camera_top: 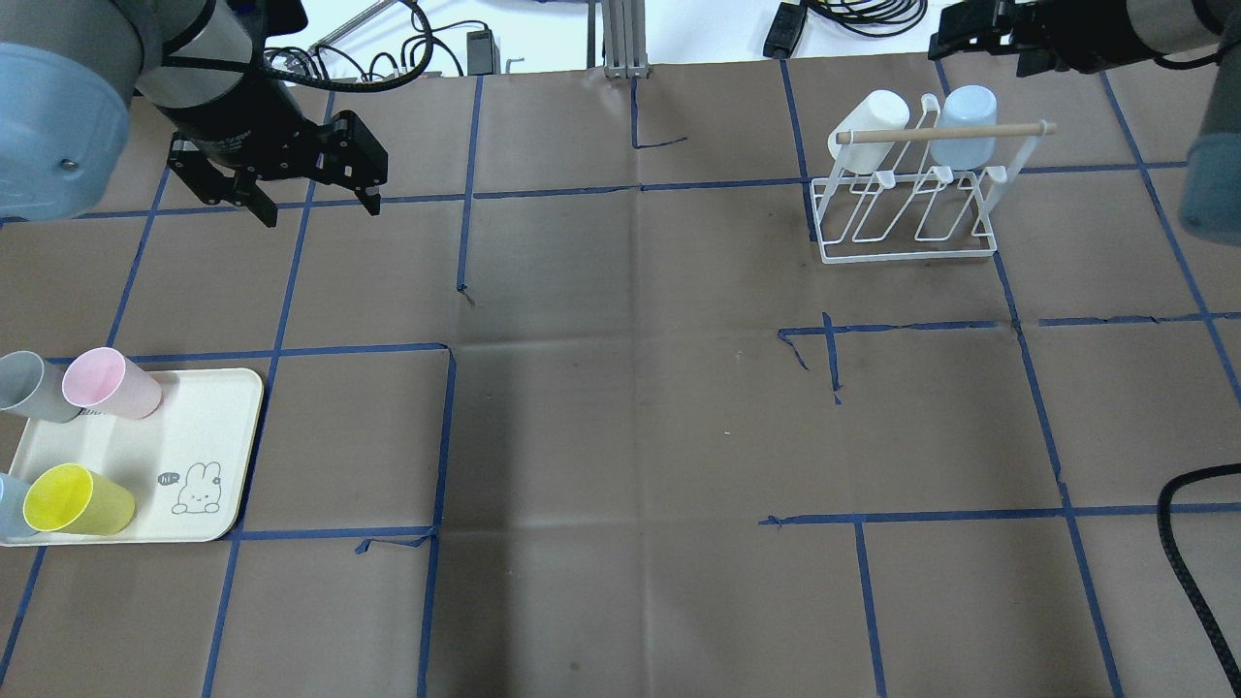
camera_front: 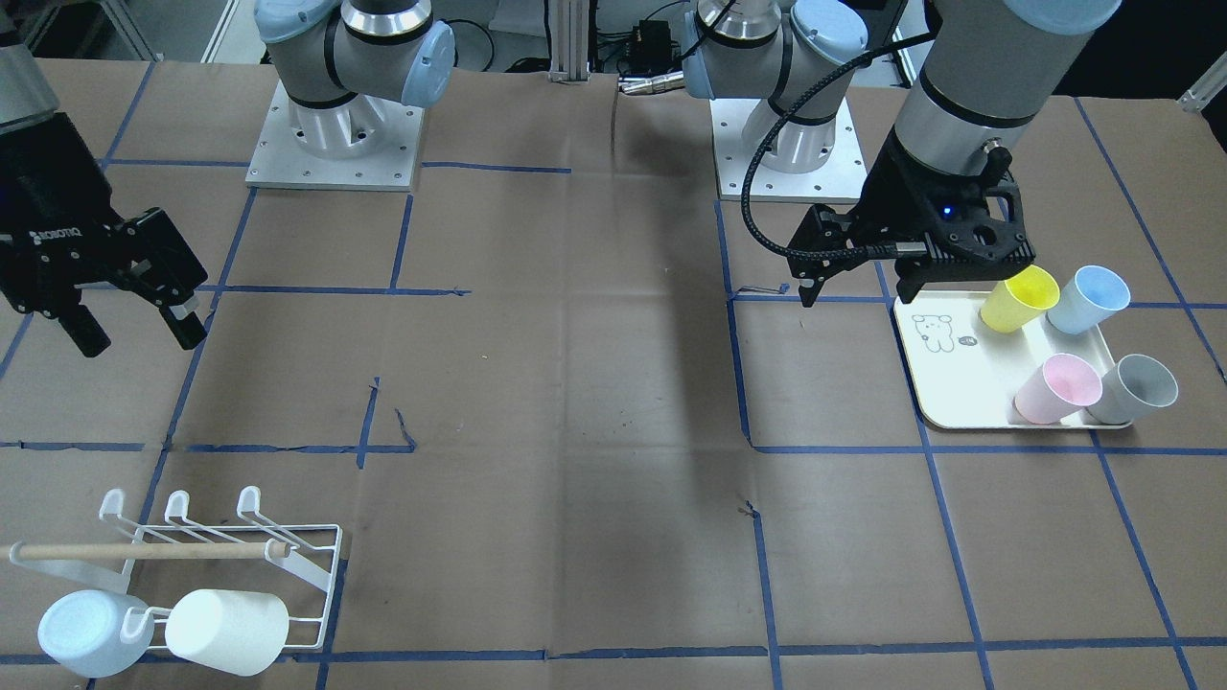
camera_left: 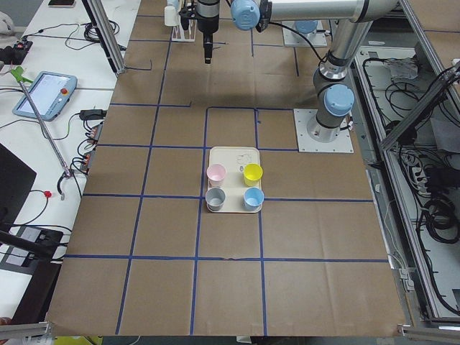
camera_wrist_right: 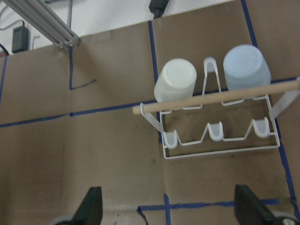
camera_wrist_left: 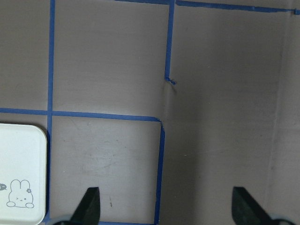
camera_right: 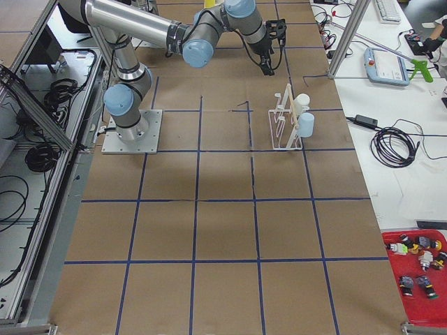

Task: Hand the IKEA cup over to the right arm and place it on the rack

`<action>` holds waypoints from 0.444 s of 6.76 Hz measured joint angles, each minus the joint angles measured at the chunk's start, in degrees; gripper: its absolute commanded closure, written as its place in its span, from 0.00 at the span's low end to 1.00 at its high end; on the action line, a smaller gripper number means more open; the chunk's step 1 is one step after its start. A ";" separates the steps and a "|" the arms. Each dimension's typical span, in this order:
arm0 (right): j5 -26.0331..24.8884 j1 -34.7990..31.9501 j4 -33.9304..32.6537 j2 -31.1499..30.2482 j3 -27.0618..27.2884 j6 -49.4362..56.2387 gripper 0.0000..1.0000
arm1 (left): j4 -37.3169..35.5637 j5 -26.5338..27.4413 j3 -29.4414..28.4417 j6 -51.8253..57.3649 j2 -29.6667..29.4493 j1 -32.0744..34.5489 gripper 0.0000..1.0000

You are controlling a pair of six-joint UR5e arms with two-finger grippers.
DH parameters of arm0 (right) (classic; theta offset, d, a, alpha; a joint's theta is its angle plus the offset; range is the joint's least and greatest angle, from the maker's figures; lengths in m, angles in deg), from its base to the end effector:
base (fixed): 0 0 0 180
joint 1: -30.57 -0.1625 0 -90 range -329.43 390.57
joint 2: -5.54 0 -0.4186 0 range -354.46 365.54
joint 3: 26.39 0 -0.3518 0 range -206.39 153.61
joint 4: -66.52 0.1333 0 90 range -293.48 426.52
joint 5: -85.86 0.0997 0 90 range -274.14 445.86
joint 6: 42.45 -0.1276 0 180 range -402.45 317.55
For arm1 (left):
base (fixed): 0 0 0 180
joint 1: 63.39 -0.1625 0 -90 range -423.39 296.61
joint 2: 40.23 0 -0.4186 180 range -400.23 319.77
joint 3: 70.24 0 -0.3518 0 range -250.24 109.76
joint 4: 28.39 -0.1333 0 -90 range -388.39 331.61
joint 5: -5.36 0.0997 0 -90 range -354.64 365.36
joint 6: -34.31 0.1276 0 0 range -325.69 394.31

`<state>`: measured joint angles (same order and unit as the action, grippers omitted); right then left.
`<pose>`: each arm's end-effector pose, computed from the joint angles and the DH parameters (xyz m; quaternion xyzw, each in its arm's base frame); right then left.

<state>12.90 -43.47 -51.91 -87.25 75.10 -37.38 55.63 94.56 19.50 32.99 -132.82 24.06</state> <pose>0.0370 -0.4915 0.4462 0.0672 0.9724 -0.1932 0.1126 -0.1137 -0.4836 0.4454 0.0335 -0.9989 0.0319 0.0066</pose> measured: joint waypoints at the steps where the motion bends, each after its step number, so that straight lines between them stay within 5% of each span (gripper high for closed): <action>1: -3.03 -0.36 7.05 -0.70 -0.11 -0.12 0.00 | 0.00 0.00 0.00 -0.02 0.07 0.00 0.00; 3: -5.15 -4.07 19.46 -1.31 -1.56 -0.80 0.00 | -0.02 0.00 0.00 -0.02 -0.02 0.00 0.00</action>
<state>7.75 -47.53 -32.44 -88.56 73.54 -38.18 55.61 94.56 19.49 32.97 -132.84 24.06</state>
